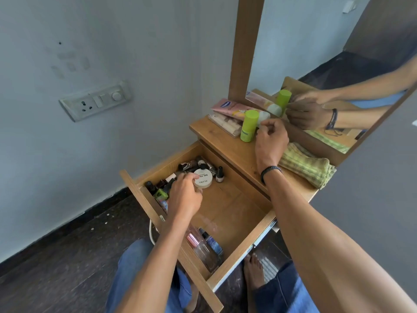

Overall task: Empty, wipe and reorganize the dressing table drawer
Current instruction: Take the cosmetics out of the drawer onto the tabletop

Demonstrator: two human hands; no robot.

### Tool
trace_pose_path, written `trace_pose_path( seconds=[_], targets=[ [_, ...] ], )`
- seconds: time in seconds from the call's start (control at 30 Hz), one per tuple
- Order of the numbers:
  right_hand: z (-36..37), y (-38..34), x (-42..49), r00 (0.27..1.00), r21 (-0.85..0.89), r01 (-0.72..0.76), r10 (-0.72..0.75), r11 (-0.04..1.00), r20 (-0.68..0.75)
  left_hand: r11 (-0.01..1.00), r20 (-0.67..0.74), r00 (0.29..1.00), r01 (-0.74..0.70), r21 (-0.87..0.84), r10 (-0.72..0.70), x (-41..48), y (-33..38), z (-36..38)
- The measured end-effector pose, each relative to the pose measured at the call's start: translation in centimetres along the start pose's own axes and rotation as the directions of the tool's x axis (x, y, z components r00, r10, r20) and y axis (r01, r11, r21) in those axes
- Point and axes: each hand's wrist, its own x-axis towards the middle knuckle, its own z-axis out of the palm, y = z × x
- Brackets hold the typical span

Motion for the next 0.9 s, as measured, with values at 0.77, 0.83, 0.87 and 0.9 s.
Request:
trace_pose_path(
  seconds=[0.77,0.83,0.87,0.9],
  targets=[
    [2.2,4.8,-13.8,0.702,-0.423,0.508,-0.076,0.75,0.708,0.98,0.18,0.968,0.151,0.128,-0.173,-0.5,0.6,-1.1],
    [2.6,5.5,-14.4,0.681,-0.446,0.543,-0.063,0.712,0.73,0.98,0.18,0.97,0.141,0.138,-0.165,-0.5,0.4,-1.0],
    [2.7,5.6,-14.6,0.682,-0.456,0.55,-0.061,0.7,0.729,0.981,0.169,0.973,0.136,0.138,-0.159,-0.5,0.4,-1.1],
    [3.0,5.5,-14.8,0.691,-0.469,0.55,-0.061,0.691,0.72,0.982,0.159,0.975,0.133,0.137,-0.154,-0.5,0.4,-1.1]
  ],
)
